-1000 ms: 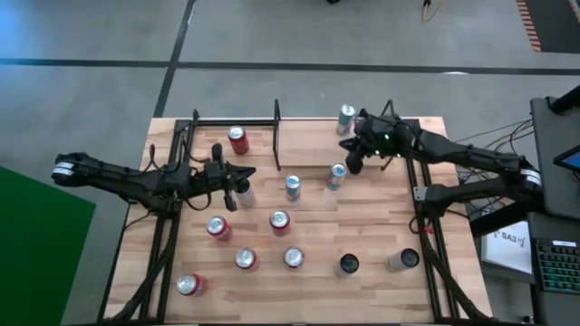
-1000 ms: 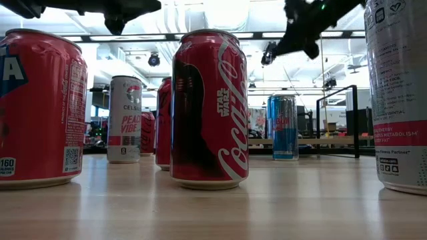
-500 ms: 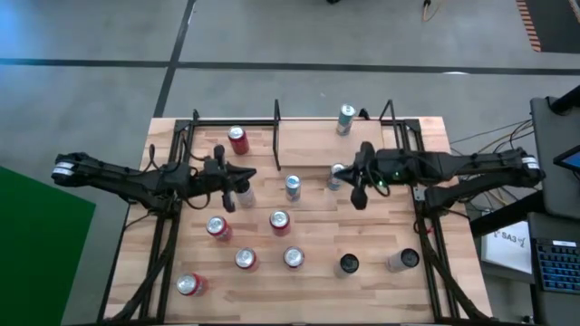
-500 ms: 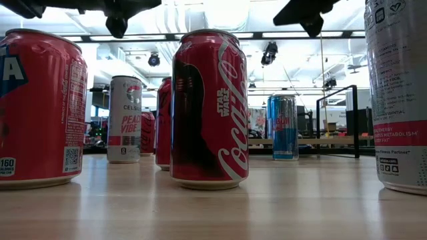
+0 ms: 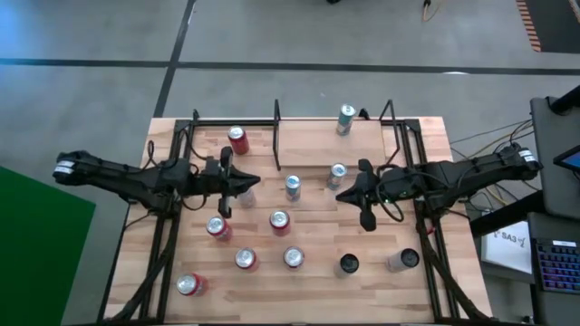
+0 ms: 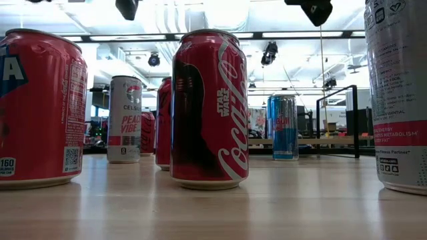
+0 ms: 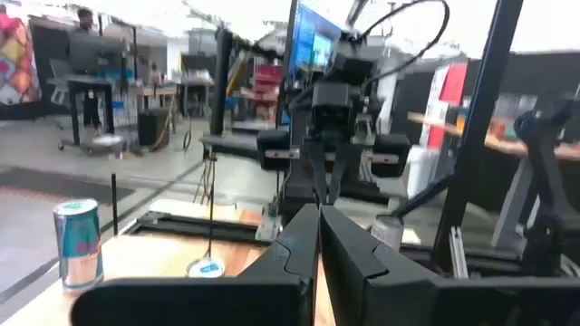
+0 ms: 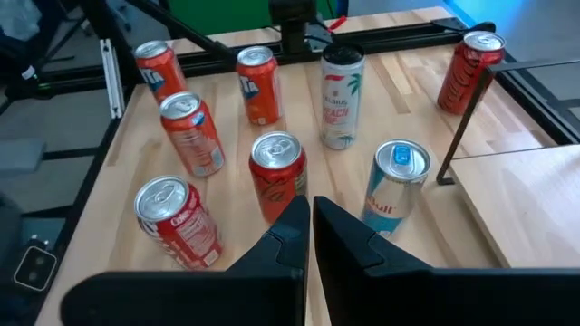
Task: Place canned beverage on shelf
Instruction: Put the red and black soda can on the shelf
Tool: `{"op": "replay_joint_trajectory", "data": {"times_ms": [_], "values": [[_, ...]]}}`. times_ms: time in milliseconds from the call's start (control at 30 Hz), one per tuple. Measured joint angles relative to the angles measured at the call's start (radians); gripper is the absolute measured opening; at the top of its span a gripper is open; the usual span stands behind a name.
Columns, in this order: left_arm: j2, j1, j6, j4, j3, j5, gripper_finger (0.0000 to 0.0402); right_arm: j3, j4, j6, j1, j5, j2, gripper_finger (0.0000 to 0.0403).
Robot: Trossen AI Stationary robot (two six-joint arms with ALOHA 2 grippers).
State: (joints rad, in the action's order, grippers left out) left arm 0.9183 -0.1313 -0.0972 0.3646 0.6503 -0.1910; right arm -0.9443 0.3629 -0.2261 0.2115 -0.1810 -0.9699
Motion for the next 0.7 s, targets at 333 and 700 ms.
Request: {"op": "replay_joint_trajectory", "data": {"times_ms": [333,700], "values": [[0.165,-0.03,-0.02,-0.461,0.28,0.0,0.0,0.0,0.042,-0.001,0.0,-0.002,0.001,0.0009],[0.313,-0.063,-0.05,-0.711,0.398,0.0,0.0,0.0,0.046,-0.001,0.0,-0.002,0.002,0.0009]]}}
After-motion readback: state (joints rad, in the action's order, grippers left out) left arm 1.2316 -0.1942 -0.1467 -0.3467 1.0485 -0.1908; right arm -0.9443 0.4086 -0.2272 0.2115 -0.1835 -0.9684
